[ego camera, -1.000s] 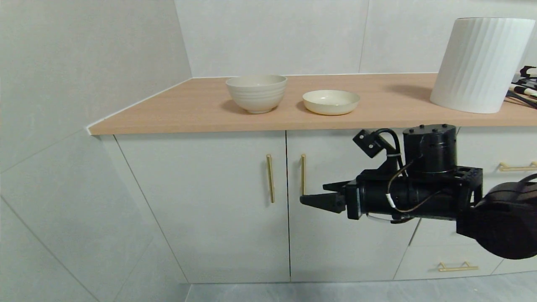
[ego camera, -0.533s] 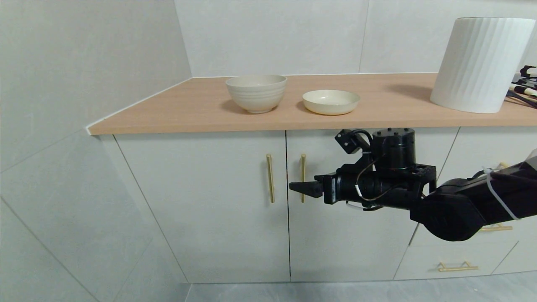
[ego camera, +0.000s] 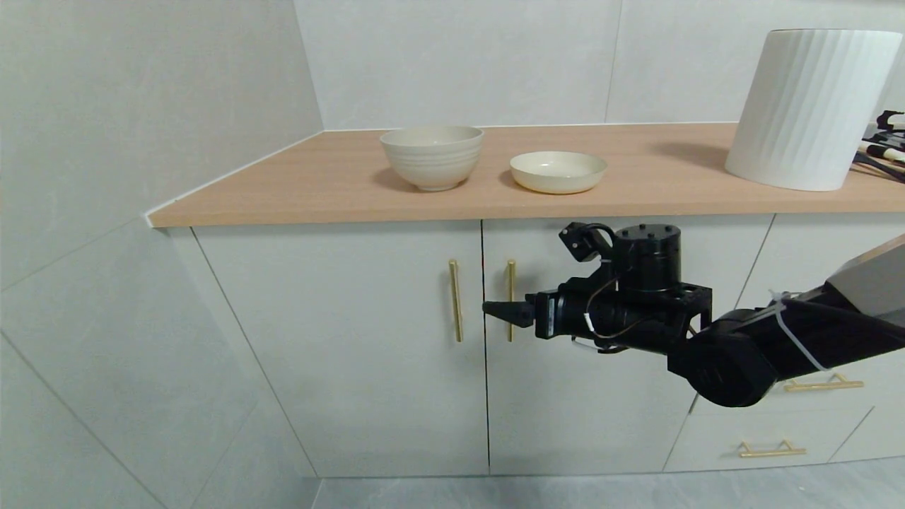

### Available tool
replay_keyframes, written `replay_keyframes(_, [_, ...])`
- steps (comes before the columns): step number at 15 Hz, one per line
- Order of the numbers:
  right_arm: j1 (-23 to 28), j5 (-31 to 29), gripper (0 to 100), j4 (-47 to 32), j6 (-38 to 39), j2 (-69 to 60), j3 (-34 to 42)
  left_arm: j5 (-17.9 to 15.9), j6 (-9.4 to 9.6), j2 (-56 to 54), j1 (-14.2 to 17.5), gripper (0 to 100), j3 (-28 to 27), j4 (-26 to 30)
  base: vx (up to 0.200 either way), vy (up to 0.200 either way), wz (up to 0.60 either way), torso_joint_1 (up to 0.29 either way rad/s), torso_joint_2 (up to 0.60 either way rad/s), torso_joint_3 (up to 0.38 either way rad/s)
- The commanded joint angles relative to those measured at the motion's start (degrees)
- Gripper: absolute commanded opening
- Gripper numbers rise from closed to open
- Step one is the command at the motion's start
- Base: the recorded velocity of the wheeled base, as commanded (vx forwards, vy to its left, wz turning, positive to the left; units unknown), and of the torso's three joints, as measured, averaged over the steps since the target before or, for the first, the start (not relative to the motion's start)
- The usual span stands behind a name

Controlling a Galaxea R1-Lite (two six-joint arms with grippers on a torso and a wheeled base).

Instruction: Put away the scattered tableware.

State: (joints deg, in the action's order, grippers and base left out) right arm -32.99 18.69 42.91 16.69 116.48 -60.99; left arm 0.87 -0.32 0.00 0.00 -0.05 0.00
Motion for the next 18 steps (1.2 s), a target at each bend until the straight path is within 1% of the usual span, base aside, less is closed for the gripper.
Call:
replay_keyframes(1, [-0.1,-1.6,100,0.4,0.1,1.9,-1.1,0.0,-0.03,0.0,0.0,100,0.0,0.0,0.000,0.000,0.00,0.000,0.00,0.000])
replay_keyframes(3, [-0.1,-1.8,100,2.2,0.6,2.9,-1.1,0.0,-0.03,0.0,0.0,100,0.0,0.0,0.000,0.000,0.00,0.000,0.00,0.000])
replay_keyframes(5, [-0.1,-1.8,100,4.6,3.1,3.6,-1.2,0.0,-0.03,0.0,0.0,100,0.0,0.0,0.000,0.000,0.00,0.000,0.00,0.000])
replay_keyframes(6, [-0.1,-1.8,100,4.6,3.1,3.6,-1.2,0.0,-0.03,0.0,0.0,100,0.0,0.0,0.000,0.000,0.00,0.000,0.00,0.000])
replay_keyframes(7, [-0.1,-1.9,100,6.6,4.4,5.2,-2.4,0.0,-0.03,0.0,0.0,100,0.0,0.0,0.000,0.000,0.00,0.000,0.00,0.000])
replay_keyframes(11, [-1.0,-1.4,100,9.4,9.9,6.4,-2.6,0.0,-0.03,0.0,0.0,100,0.0,0.0,0.000,0.000,0.00,0.000,0.00,0.000])
replay_keyframes(18, [-2.9,-1.4,100,9.5,9.9,7.1,-2.1,0.0,-0.03,0.0,0.0,100,0.0,0.0,0.000,0.000,0.00,0.000,0.00,0.000])
